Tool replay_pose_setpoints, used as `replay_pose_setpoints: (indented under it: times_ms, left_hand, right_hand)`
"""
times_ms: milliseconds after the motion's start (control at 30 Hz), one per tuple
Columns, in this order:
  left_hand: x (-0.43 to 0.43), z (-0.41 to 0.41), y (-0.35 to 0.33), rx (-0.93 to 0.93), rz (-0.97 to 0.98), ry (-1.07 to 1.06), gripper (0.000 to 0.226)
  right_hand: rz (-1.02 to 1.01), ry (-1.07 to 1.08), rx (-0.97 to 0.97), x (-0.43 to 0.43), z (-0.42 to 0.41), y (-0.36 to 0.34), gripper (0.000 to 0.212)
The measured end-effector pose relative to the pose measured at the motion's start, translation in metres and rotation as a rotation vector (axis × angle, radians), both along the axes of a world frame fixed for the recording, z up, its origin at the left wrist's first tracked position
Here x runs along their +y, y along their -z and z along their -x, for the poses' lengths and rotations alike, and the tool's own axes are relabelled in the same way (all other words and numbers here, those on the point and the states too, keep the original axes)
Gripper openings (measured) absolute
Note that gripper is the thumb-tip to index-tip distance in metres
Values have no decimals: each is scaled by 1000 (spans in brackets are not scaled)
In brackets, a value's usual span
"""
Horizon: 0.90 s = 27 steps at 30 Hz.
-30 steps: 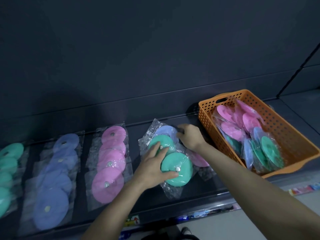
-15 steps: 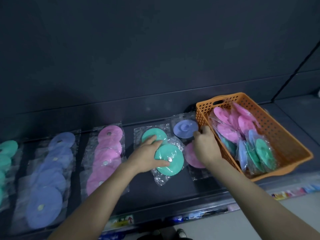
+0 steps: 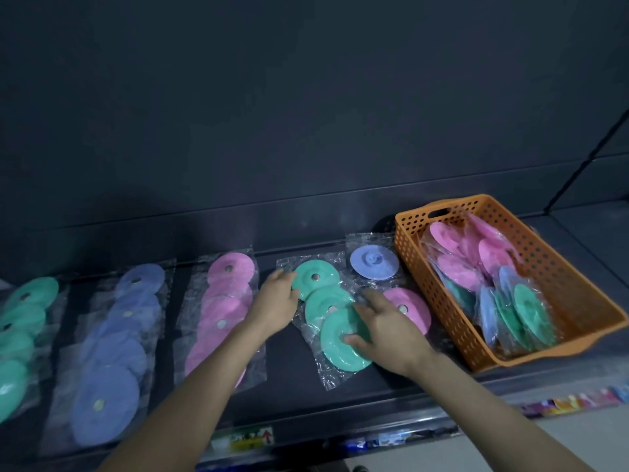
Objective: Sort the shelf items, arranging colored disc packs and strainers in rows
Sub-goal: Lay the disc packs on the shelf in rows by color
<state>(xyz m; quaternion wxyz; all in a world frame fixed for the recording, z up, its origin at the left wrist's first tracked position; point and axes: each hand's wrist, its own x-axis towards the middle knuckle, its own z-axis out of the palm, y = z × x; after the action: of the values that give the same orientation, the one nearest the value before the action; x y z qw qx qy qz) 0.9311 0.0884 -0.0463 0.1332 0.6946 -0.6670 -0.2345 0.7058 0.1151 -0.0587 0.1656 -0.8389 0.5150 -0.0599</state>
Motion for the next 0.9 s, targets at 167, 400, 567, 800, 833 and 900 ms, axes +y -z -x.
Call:
replay_pose_setpoints:
  times_ms: [167,400,567,800,833,900]
  left_hand:
    - [-13,-3,2,-59,-73,233,50]
    - [-26,-13,11,-172,-181,246,60]
    - [-40,-18,9,-146,-166,234,57]
    - [-53,-29,11,-54,-73,258,47]
    - [-54,-30,12,-53,-72,266,47]
    - [-56,-30,12,-51,-70,276,47]
  right_hand:
    - [62,-98,49,1,-10,2,71]
    - [-19,-103,77,-7,-35,8,66]
    - [-37,-81,49,-20,-51,9,66]
    - [-39,-73,42,-31,-57,13,67]
    - [-39,-72,46,-32,-57,13,67]
    - [-41,-63,53,-33,-58,13,68]
